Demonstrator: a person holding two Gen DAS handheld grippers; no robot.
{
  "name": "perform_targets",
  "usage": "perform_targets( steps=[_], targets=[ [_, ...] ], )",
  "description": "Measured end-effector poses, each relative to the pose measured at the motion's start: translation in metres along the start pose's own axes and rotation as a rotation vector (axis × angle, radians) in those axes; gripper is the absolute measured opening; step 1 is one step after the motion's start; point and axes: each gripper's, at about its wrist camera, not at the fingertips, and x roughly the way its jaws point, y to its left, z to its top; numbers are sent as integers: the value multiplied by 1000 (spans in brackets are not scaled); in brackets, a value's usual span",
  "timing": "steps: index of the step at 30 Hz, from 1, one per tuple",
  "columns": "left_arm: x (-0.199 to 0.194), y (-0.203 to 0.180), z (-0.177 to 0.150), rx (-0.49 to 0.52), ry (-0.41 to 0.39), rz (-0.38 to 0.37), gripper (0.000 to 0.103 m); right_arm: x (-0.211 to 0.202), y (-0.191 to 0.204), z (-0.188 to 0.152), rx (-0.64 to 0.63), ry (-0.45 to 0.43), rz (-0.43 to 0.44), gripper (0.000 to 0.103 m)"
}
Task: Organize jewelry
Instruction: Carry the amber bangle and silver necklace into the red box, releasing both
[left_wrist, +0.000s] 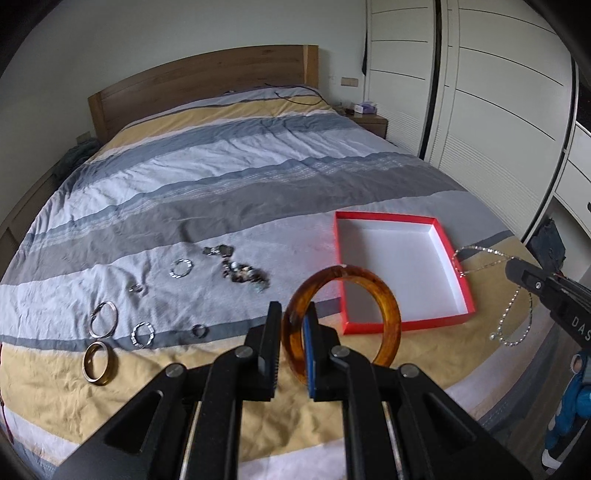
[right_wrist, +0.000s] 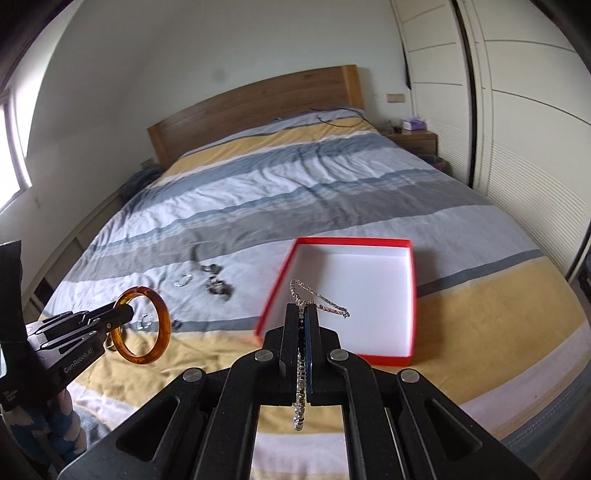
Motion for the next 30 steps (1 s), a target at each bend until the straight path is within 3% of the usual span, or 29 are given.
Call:
perform_targets(
  steps=[7,18,30],
  targets=[
    [69,-51,27,65,49,-48,10,55,-48,13,53,43,-35,3],
    [155,-85,17,111,176,-48,10,132,-89,2,103,121,-44,3],
    [186,-82,-3,90,265,-33,12,154,-100,-29,115,203,-65,9]
  ],
)
